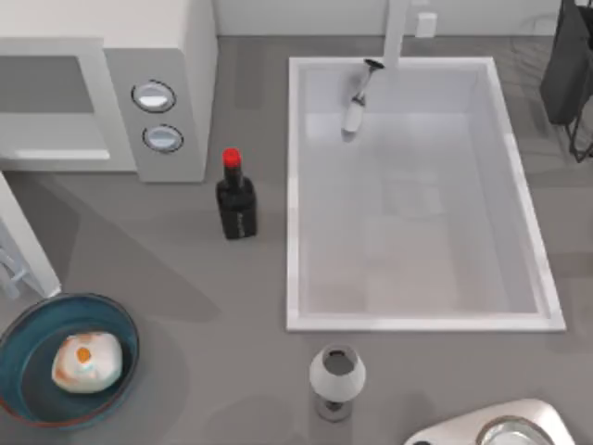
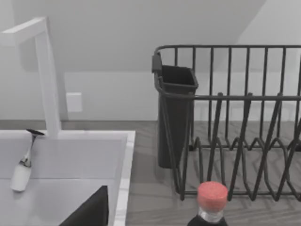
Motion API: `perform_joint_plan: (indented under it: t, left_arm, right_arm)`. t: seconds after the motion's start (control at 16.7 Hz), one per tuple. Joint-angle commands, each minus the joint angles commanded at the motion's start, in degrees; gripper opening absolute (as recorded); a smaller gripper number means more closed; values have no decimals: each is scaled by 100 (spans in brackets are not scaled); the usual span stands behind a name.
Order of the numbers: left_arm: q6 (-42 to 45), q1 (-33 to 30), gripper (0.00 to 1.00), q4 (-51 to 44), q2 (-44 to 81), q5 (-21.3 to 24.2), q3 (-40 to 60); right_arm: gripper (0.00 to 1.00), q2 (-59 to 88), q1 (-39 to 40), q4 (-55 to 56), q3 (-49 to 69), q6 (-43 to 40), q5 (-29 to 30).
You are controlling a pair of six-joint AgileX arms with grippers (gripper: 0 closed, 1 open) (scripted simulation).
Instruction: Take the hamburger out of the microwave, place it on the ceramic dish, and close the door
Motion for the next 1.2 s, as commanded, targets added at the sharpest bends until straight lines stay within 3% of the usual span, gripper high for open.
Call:
perform_joint_plan:
  t: [0.3,0.48,0.9,1.2]
  left_arm:
    - [-1141,-1671,0,37,-494,-1035,-292]
    - [-1683,-2317,0,57,-759,-1528,-440]
    - [-1799,-2423,0,107,-709,-1620,-386]
    - [-1801,-2450,0,607,551,-1628,337]
  right_arm:
    - [100,0,0,0,0,0,0]
    - [100,0,0,0,0,0,0]
    - [100,0,0,0,0,0,0]
    - [100,0,0,0,0,0,0]
